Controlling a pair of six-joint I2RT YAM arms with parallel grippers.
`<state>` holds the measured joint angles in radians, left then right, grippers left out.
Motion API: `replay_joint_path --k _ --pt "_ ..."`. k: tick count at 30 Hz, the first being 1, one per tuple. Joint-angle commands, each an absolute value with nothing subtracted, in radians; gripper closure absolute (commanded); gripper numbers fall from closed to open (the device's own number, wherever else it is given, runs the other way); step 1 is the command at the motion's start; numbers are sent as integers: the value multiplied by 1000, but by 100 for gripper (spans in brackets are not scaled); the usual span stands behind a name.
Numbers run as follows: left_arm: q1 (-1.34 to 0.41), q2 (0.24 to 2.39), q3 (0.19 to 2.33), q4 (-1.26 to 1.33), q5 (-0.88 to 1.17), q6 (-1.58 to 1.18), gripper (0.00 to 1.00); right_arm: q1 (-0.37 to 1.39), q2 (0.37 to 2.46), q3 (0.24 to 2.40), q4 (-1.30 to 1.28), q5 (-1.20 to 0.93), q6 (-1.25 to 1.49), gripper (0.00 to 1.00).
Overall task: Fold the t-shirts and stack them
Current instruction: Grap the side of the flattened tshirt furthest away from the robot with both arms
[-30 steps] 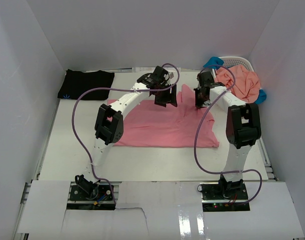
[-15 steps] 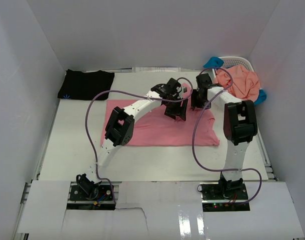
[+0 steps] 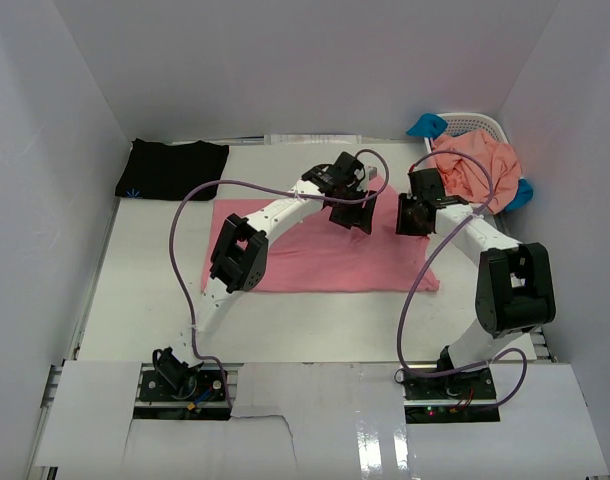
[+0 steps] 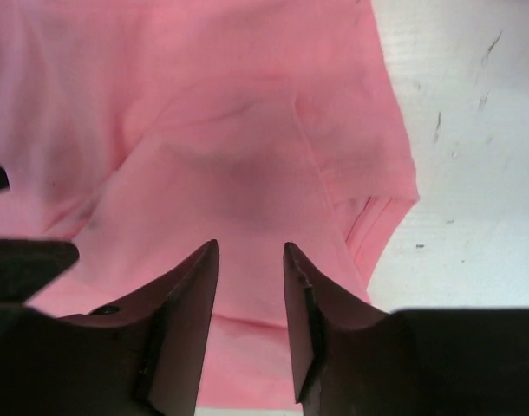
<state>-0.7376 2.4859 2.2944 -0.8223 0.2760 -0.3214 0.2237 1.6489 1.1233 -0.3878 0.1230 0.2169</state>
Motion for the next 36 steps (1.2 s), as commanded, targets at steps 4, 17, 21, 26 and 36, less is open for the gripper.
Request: replay_joint_path --k 4,17,21,26,36 --pt "-739 2473 2325 -765 253 -250 28 222 1632 1043 -319 -13 255 86" --pt "-739 2513 2329 -721 316 -158 28 222 1717 940 -261 -137 278 92" --pt "-738 2511 2327 -712 330 -155 31 222 1704 910 -258 -126 276 92" --pt "-739 2514 2322 -710 304 -149 39 222 1681 881 -268 -107 270 92" --pt "-739 2525 2324 -703 342 -141 40 222 1637 815 -321 -37 299 92"
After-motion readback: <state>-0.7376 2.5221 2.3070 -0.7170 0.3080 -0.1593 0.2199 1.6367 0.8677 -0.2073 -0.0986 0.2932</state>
